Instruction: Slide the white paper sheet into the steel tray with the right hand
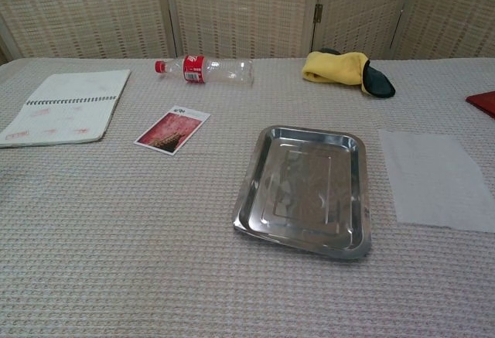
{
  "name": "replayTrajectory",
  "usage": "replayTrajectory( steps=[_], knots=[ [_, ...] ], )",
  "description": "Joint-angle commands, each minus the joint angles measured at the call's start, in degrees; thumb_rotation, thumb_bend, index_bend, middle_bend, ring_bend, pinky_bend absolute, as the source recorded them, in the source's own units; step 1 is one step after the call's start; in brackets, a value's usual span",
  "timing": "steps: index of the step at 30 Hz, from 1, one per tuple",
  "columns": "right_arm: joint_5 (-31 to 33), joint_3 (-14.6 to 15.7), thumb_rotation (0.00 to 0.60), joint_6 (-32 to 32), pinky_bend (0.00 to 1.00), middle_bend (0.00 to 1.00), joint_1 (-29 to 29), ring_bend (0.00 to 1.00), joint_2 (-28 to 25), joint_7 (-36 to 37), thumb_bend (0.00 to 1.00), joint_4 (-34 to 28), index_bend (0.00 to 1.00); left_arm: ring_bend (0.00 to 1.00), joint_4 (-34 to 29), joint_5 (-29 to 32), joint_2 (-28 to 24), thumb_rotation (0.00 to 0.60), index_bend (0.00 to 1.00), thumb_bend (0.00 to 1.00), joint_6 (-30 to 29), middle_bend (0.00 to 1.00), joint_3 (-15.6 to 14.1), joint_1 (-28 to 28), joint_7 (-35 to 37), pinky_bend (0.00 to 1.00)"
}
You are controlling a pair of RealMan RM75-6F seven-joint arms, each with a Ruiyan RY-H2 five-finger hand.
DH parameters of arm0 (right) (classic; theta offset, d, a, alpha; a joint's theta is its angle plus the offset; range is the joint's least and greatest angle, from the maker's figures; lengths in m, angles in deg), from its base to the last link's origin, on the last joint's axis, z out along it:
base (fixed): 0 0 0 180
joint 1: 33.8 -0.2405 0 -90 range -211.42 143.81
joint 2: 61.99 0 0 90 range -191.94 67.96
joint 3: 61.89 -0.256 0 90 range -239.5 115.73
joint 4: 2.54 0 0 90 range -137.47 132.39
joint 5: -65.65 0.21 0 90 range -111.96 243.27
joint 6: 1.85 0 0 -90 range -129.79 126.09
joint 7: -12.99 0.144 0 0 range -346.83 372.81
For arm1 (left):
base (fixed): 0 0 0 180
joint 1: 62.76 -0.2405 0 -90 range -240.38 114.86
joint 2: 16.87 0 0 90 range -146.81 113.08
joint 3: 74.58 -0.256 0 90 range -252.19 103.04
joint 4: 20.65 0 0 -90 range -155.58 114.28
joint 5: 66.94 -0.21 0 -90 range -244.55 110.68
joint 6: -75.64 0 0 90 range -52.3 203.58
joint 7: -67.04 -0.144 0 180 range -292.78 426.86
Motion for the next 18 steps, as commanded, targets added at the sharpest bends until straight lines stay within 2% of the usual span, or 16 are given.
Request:
replayTrajectory(
  steps=[1,7,18],
  knots=[
    [-1.14,1.62,0.600,-1.59,0.00,0.00,-0.11,0.00,5.20,3.68,0.32,7.47,0.34,0.00,0.04,0.75,0.05,0.600,0.00,0.41,0.61,0.00,0.05,0.08,-0.22,0.00],
    [-0.95,2.30,0.600,-2.03,0.00,0.00,-0.13,0.00,10.27,7.23,0.32,15.48,0.37,0.00,-0.34,0.31,-0.23,0.600,0.00,0.41,-0.05,0.00,0.03,-0.09,0.27,0.00],
    [-1.23,3.00,0.600,-7.00,0.00,0.00,0.44,0.00,17.01,12.20,0.32,25.08,0.39,0.00,-1.42,0.63,-0.77,0.600,0.00,0.41,-0.80,0.00,0.03,-0.61,-0.86,0.00]
  ],
)
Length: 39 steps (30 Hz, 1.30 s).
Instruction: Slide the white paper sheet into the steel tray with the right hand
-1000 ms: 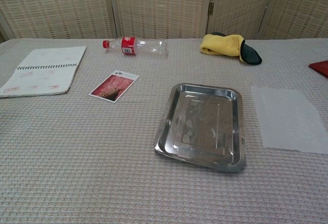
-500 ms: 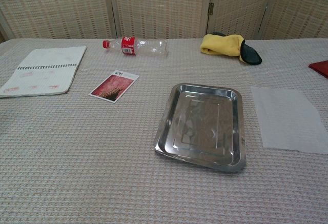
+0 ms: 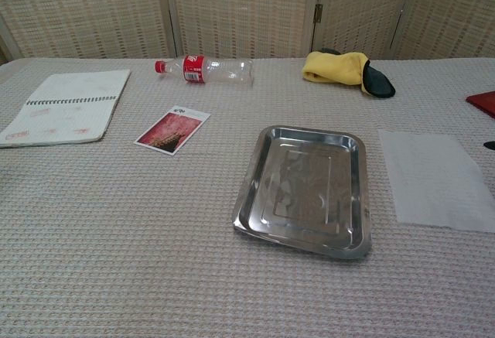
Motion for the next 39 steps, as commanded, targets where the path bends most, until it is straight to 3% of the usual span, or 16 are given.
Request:
replayTrajectory(
  steps=[1,11,23,39],
  knots=[
    [0.19,0.22,0.600,-0.72,0.00,0.00,0.31,0.00,1.96,1.26,0.32,2.46,0.39,0.00,-0.25,-0.01,-0.12,0.600,0.00,0.41,-0.18,0.00,0.03,-0.11,-0.20,0.00],
    [0.31,1.10,0.600,-1.29,0.00,0.00,0.48,0.00,3.57,2.12,0.32,5.00,0.40,0.00,-0.67,-0.37,-0.53,0.600,0.00,0.41,-0.75,0.00,-0.04,-0.39,0.08,0.00],
    [2.71,-0.12,0.600,2.39,0.00,0.00,-0.55,0.00,5.83,0.04,0.32,4.63,0.44,0.00,-1.76,-0.65,-1.89,0.600,0.00,0.41,-2.06,0.00,0.06,-1.11,1.12,0.00],
    [4.57,-1.73,0.600,1.65,0.00,0.06,-1.61,0.00,6.39,-0.92,0.40,1.55,0.59,0.00,-2.14,-0.24,-2.19,0.600,0.00,0.41,-2.65,0.00,0.43,-1.58,1.31,0.00]
  ],
)
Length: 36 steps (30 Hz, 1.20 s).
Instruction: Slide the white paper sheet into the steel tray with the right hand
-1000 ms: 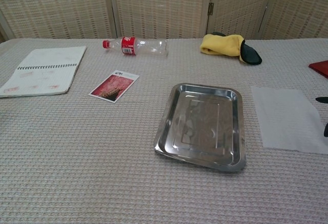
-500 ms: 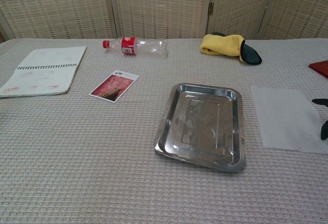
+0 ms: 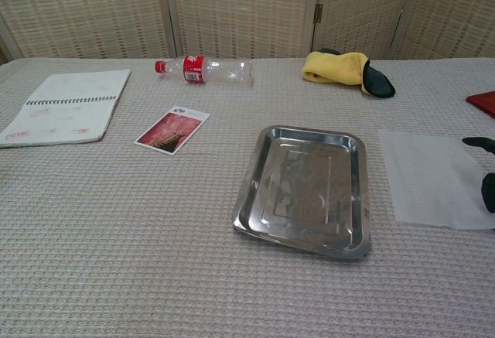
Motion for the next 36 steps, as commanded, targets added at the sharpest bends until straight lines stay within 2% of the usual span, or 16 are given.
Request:
replayTrajectory(
  steps=[1,9,17,24,29,36],
  knots=[
    [0.05,-0.01,0.600,0.35,0.00,0.06,-0.49,0.01,-0.25,-0.14,0.41,-0.37,0.60,0.00,0.16,0.22,0.00,0.600,0.00,0.41,0.04,0.00,0.10,-0.03,-0.19,0.00],
    [0.37,-0.14,0.600,1.92,0.00,0.09,-1.71,0.03,-0.11,-1.05,0.47,-1.22,0.60,0.00,0.16,0.51,-0.25,0.600,0.00,0.41,0.10,0.00,0.35,-0.06,0.41,0.00],
    [0.44,-0.42,0.600,0.79,0.00,0.10,-2.23,0.03,0.32,-0.62,0.51,-1.40,0.60,0.00,0.32,0.66,-0.22,0.600,0.00,0.41,0.29,0.00,0.48,0.00,0.49,0.00],
    [0.65,-1.80,0.600,-4.23,0.00,0.11,-2.57,0.03,0.05,0.77,0.51,-2.46,0.60,0.00,0.34,0.15,-0.08,0.600,0.00,0.41,0.06,0.00,0.36,-0.06,0.37,0.00],
    [-0.32,-2.28,0.600,-8.34,0.00,0.12,-3.70,0.07,-1.72,-0.17,0.51,-3.55,0.60,0.00,0.26,-0.47,-0.27,0.600,0.00,0.41,-0.15,0.00,0.16,-0.11,0.85,0.00],
    [1.76,-6.31,0.600,-12.48,0.00,0.15,-5.25,0.10,-4.81,-0.25,0.51,-10.40,0.60,0.00,0.51,-0.16,-0.25,0.600,0.00,0.41,-0.15,0.00,0.37,-0.14,1.25,0.00]
  ],
)
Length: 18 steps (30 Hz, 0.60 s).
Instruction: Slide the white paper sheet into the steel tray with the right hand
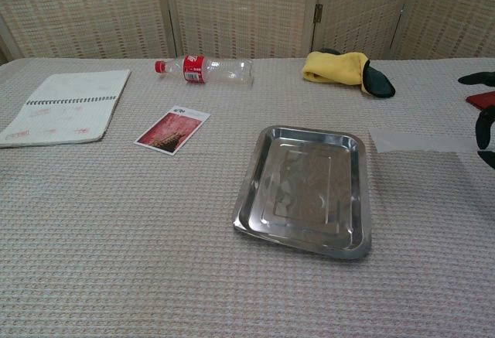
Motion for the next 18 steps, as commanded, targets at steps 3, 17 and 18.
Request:
replayTrajectory(
  steps=[3,17,18],
  knots=[
    [1.08,-2.28,0.600,-1.73,0.00,0.16,-1.39,0.11,-1.44,0.92,0.51,-5.21,0.60,0.00,-0.10,0.41,0.10,0.600,0.00,0.41,0.24,0.00,0.22,0.09,0.08,0.00],
    [-4.01,2.17,0.600,2.74,0.00,0.17,-6.22,0.12,9.38,-1.67,0.51,-1.54,0.60,0.00,-0.53,0.62,-0.84,0.600,0.00,0.41,0.04,0.00,0.50,-0.04,1.83,0.00],
    [-4.41,2.54,0.600,2.78,0.00,0.17,-6.39,0.12,9.84,-1.97,0.51,-1.35,0.60,0.00,-0.57,0.58,-0.92,0.600,0.00,0.41,-0.04,0.00,0.51,-0.08,1.96,0.00]
  ],
)
